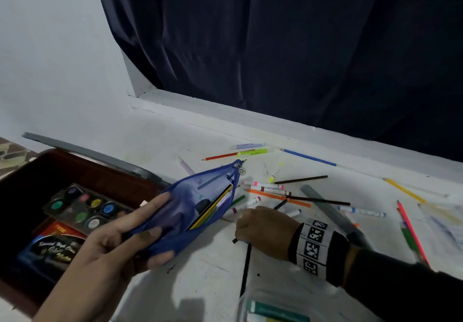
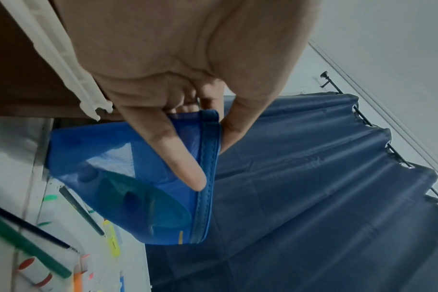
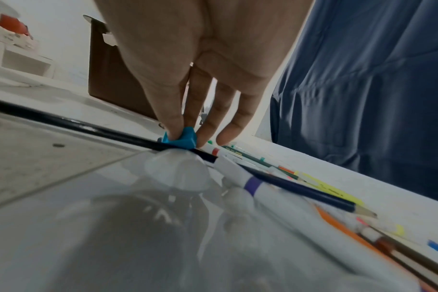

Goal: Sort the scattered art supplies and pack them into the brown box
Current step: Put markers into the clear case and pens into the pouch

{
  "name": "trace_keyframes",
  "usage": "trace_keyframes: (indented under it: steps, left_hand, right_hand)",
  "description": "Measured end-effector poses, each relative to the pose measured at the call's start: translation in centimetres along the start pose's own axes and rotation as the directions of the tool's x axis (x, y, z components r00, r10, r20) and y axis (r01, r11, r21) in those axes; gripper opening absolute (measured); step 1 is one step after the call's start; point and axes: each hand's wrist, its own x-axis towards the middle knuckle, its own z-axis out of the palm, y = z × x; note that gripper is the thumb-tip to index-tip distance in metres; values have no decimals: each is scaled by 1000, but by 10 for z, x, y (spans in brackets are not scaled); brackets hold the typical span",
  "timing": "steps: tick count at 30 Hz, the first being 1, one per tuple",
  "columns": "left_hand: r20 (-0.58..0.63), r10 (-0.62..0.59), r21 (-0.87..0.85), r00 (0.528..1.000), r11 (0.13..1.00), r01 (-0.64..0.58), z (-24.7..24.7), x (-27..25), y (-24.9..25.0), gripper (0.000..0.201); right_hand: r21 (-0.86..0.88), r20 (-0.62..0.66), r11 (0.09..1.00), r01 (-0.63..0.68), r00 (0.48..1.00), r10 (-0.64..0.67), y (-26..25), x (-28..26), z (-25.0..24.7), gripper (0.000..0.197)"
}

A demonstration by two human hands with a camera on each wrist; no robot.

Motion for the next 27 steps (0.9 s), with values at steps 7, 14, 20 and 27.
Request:
trace_keyframes:
  steps: [7,14,20,27]
  left_hand:
    - [64,-40,15,997,999,39,13,-2,-3,100]
    - [122,-113,19,986,994,112,51,-4,-23,44]
    - [265,-143,43,954,990,136,92,-10,-32,52]
    - [307,-138,9,942,990,142,110,-19,-35,81]
  right_hand:
    - [259,-265,878,-403,844,466,17,-39,-29,20]
    - [499,-649,844,-197,561,515,-22,-99,-91,11]
    - [395,-603,906,-155,700,383,-50,-111,-89,19]
    - [474,-698,864,-168,527,485,-41,-146,-88,11]
